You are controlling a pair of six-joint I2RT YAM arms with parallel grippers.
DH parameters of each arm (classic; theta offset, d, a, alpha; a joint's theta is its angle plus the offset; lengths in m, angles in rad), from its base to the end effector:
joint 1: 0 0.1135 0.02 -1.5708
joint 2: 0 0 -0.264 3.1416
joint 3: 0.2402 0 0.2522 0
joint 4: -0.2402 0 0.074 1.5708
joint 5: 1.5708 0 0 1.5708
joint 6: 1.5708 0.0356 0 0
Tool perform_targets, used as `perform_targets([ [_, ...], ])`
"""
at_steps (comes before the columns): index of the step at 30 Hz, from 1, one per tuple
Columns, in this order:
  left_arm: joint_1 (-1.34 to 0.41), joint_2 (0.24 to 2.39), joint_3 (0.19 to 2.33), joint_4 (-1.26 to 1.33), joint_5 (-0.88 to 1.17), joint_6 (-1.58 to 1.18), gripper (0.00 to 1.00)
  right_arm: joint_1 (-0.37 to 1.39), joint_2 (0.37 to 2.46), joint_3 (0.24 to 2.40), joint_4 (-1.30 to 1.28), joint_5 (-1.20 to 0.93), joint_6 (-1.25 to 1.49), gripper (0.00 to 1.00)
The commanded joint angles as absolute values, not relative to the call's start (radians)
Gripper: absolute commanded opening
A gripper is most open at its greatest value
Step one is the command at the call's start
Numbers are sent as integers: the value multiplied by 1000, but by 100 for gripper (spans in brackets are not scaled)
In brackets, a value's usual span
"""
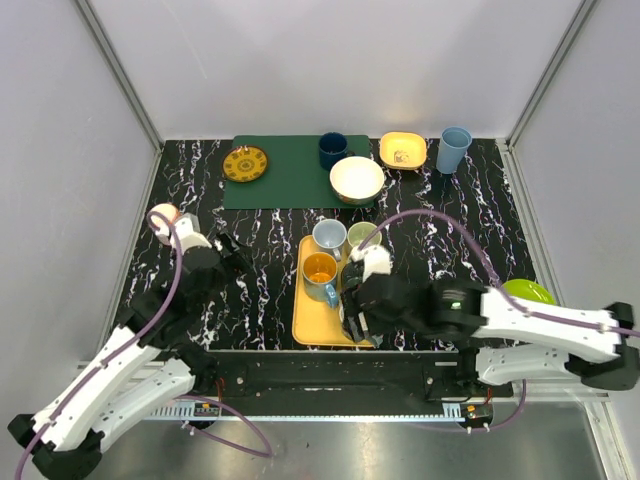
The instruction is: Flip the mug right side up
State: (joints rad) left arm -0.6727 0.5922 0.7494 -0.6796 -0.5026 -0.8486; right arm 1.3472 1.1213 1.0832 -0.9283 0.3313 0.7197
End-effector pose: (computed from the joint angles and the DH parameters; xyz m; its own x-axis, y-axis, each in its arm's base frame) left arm 0.1082 -0.0643 0.3060 -0.4227 -0.5040 -0.7532 -0.1477 0.8583 -0.4914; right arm 0.0586 0.2057 0.3133 -0.7180 -0.3463 -0.6038 -0.5423 0.8221 0.1733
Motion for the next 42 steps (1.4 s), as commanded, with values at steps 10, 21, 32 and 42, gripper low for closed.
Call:
perform_targets([
  [10,27,981,853,-628,-259,-566,83,1350,960,1279,-589,629,454,82],
  [21,112,1356,1009,-453,-287,-528,73,1286,942,1207,-433,629,357,86],
  [32,219,1555,1075,-405,-282,-495,66,1206,853,1101,-413,584,371,87],
  [42,239,1617,1106,-331,-264,-483,54,1174,851,1066,-408,569,362,87],
])
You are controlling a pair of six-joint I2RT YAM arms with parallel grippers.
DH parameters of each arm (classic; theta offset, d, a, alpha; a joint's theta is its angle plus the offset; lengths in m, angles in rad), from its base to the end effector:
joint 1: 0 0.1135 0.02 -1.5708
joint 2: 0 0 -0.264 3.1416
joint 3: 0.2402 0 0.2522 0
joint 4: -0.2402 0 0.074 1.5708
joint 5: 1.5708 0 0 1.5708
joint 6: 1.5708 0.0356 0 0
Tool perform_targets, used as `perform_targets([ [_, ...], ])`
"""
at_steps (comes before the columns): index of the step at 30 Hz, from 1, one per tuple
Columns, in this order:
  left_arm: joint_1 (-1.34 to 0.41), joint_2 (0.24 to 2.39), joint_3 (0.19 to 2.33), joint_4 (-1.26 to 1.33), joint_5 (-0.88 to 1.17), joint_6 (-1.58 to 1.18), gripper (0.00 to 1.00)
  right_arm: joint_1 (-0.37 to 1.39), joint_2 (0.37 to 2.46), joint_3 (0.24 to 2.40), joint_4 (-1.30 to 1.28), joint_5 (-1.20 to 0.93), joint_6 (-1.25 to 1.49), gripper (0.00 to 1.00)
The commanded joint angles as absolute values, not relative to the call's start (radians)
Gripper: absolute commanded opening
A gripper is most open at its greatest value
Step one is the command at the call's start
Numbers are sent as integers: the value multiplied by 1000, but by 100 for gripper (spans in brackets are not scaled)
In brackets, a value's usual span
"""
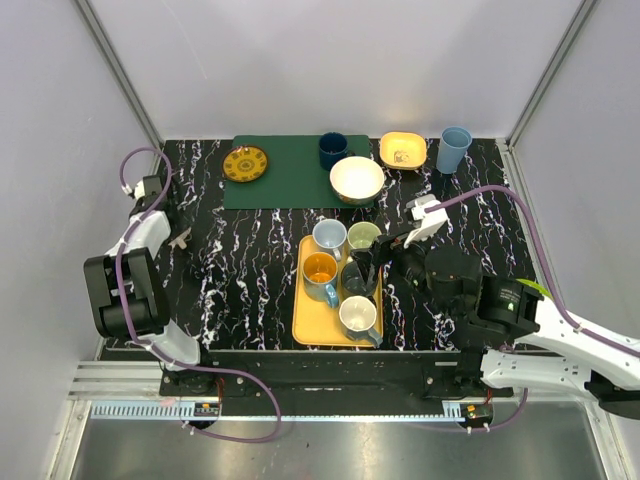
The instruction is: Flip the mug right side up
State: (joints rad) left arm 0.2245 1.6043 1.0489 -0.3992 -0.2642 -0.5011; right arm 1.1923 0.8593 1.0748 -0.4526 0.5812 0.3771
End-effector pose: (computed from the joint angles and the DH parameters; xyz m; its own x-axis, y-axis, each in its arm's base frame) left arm 0.3209 0.0828 0.2107 -0.5239 -0.5953 -0.6093 -0.6997 0.7086 -0.0907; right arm 0.0828 0.1553 0.4001 -0.2941 0.0934 -0.9512 -0.5068 0.8286 0.2380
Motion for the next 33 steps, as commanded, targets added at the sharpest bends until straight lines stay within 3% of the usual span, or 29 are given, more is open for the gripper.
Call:
perform_targets([
  [1,241,1624,1115,-331,-262,-480,52,1170,851,1065,-403,565,361,87],
  [12,271,1686,1143,-333,-256,-477,36,1141,839,1035,-400,546,370,87],
  [15,279,1695,1144,-331,-249,-476,26,1137,842,1032,-399,543,368,87],
  [19,291,1690,1141,-328,-230,-477,0,1128,847,1034,-400,532,373,87],
  [26,275,1554,1080,-290,-98,-560,0,1117,873,1035,-390,506,382,87],
  [33,117,1163,951,-229,84,-705,0,1037,976,1083,-351,301,455,87],
])
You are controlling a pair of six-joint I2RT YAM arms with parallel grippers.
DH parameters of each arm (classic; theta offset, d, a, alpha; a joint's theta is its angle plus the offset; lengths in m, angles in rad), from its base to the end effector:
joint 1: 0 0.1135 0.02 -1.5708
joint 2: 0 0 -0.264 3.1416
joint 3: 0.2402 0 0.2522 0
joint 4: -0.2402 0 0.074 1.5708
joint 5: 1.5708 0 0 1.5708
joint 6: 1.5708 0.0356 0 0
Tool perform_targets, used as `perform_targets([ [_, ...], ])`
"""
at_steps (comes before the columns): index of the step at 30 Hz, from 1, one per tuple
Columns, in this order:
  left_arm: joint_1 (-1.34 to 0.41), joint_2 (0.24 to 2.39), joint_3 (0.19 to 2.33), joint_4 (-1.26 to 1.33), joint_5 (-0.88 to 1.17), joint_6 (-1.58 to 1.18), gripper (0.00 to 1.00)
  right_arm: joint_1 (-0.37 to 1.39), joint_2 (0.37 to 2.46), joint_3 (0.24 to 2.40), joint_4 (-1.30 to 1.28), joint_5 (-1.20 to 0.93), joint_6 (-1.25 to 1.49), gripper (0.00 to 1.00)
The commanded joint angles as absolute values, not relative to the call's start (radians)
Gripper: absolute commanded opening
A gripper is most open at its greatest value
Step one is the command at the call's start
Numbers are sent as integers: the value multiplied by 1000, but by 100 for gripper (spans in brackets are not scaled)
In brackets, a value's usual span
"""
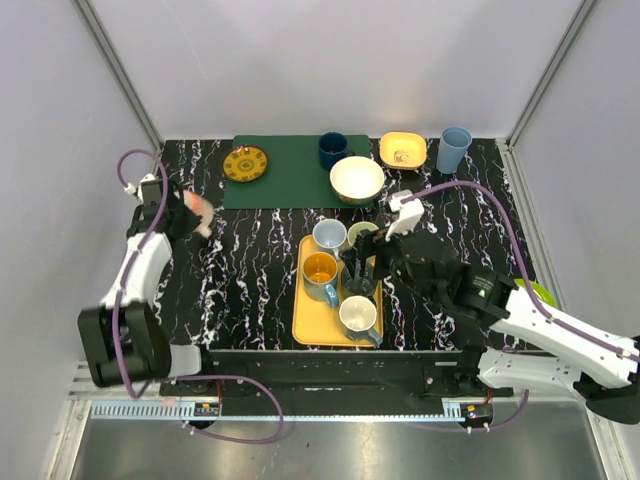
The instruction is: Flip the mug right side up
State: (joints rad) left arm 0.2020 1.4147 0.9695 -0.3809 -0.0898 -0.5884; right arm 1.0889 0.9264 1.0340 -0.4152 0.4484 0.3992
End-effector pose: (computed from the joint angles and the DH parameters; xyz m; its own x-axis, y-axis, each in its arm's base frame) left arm 0.2933 0.0633 0.2425 -0.4553 -0.6575 -0.6004 -0.6155 0.7196 -0.3213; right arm 0.1062 0.1697 0.3784 -0.3652 0.0574 -0.9291 -0.5047 0.8264 0.2495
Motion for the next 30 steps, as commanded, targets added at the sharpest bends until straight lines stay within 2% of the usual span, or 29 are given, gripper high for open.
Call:
perform_targets([
  [1,71,1126,942,-222,92,-736,0,1025,985,1086,-338,222,469,87],
  [5,-69,973,884,-135,146,-817,0,974,1006,1060,-210,-27,586,88],
  [11,-244,770,753,69,199,-1014,0,875,1011,898,256,-391,871,92],
  [18,-388,652,750,169,180,-1127,0,844,1092,838,547,-469,1014,90],
  [23,-446,617,736,204,178,-1172,0,844,1169,885,606,-495,1035,88],
  [30,-540,583,736,203,150,-1177,0,836,1215,953,562,-480,994,86],
])
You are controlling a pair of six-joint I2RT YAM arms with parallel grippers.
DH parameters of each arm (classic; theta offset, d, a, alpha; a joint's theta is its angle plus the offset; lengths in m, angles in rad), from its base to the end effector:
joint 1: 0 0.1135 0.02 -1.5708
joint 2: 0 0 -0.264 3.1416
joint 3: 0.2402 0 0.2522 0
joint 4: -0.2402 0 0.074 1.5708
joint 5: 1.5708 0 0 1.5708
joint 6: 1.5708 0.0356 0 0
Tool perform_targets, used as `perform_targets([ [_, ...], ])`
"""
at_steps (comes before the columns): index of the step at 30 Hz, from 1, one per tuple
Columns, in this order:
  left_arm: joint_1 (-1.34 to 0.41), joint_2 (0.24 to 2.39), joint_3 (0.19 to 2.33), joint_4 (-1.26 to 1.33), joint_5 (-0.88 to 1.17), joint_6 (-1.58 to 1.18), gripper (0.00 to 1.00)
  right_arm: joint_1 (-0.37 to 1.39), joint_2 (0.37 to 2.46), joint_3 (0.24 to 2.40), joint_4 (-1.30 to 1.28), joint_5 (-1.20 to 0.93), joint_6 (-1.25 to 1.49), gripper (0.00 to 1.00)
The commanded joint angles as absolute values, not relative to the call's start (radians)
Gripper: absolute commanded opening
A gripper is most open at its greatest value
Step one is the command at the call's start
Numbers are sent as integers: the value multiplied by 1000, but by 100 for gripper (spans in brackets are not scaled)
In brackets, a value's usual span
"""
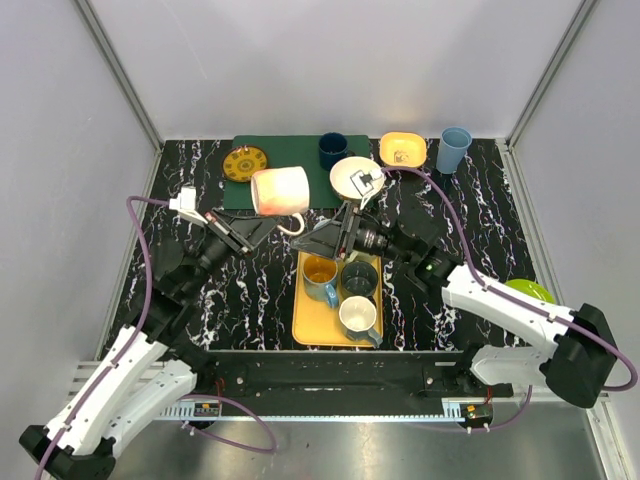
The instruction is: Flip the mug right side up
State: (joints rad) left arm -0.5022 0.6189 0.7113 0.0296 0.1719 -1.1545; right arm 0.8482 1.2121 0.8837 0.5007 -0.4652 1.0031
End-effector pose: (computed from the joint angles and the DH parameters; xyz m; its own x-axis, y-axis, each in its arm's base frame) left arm 0.1300 -0.0783 0.3623 -0.5267 -0.7388 -0.4204 0.3495 0.2626 -0.8994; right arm 0.1750 0.2227 0.3566 -0.7507 0.2880 -0.5946 -0.6132 0.0311 0.7893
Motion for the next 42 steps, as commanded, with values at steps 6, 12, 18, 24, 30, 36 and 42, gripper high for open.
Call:
perform_targets([
  [6,-574,569,746,178,144,-1169,0,789,1242,980,572,-505,985,78],
  [12,-598,577,750,173,147,-1163,0,769,1293,1031,574,-561,986,60],
  [18,-617,586,742,186,150,-1166,0,762,1356,1075,612,-653,1011,48],
  [24,-624,598,744,201,161,-1166,0,756,1374,1092,653,-702,1034,31],
  [30,-630,601,730,193,164,-1164,0,750,1382,1098,689,-746,1054,0],
  [36,-630,557,733,40,95,-1102,32,747,1260,1114,427,-686,855,0],
  [42,-629,453,749,-174,-67,-993,62,749,1126,1236,-99,-559,554,0],
])
